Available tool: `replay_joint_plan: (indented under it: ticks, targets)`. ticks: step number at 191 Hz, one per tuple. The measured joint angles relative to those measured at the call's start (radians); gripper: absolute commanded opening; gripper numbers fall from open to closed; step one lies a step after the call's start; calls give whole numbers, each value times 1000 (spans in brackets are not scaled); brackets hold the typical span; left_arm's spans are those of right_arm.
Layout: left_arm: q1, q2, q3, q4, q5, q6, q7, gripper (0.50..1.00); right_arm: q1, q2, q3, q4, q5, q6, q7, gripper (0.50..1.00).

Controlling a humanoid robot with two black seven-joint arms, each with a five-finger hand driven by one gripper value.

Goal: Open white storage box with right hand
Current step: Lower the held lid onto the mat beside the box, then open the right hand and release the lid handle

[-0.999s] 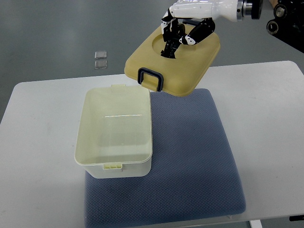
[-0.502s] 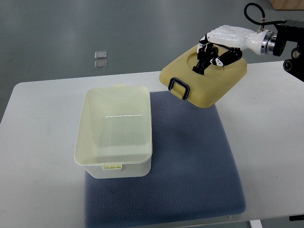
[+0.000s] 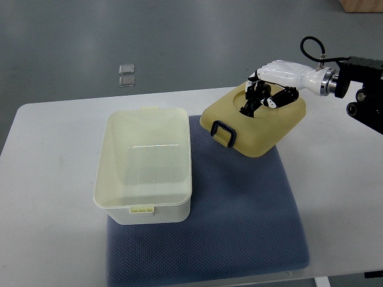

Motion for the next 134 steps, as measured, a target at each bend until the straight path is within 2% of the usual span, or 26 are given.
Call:
replay_joint_plan:
  ticks: [74, 84, 92, 93, 94, 95, 96, 97, 98, 99, 100, 101, 103, 121, 134]
  targets:
    - [0, 0, 0, 0, 0, 1, 0, 1000, -66, 60, -2, 2, 0, -47, 0, 500]
    - [0, 0, 0, 0, 0, 1, 0, 1000, -75, 69, -2, 2, 0, -52, 0, 547]
    - [0, 0, 0, 0, 0, 1, 0, 1000, -82, 76, -1, 2, 0, -60, 0, 607]
    - [0, 0, 0, 0, 0, 1, 0, 1000, -83, 77, -1, 2, 0, -61, 0, 631]
    - [0, 0, 0, 0, 0, 1, 0, 1000, -85, 79, -1, 2, 0, -63, 0, 631]
    - [0, 0, 0, 0, 0, 1, 0, 1000, -86, 80, -1, 2, 0, -65, 0, 660]
    - [0, 0, 0, 0, 0, 1, 0, 1000, -87, 80, -1, 2, 0, -66, 0, 660]
    - [0, 0, 0, 0, 0, 1, 0, 1000, -88, 81, -1, 2, 0, -67, 0, 694]
    - [0, 0, 0, 0, 0, 1, 0, 1000, -88, 82, 0, 2, 0, -69, 0, 695]
    - [0, 0, 0, 0, 0, 1, 0, 1000, -89, 82, 0, 2, 0, -70, 0, 727]
    - [0, 0, 0, 0, 0, 1, 0, 1000, -90, 83, 0, 2, 0, -72, 0, 727]
    - [0, 0, 0, 0, 0, 1, 0, 1000, -91, 84, 0, 2, 0, -74, 0, 758]
    - [0, 0, 0, 0, 0, 1, 0, 1000, -93, 85, 0, 2, 0, -77, 0, 778]
    - [0, 0, 0, 0, 0, 1, 0, 1000, -110, 91, 1, 2, 2, -103, 0, 799]
    - [0, 0, 0, 0, 0, 1, 0, 1000, -116, 92, 2, 2, 4, -110, 0, 838]
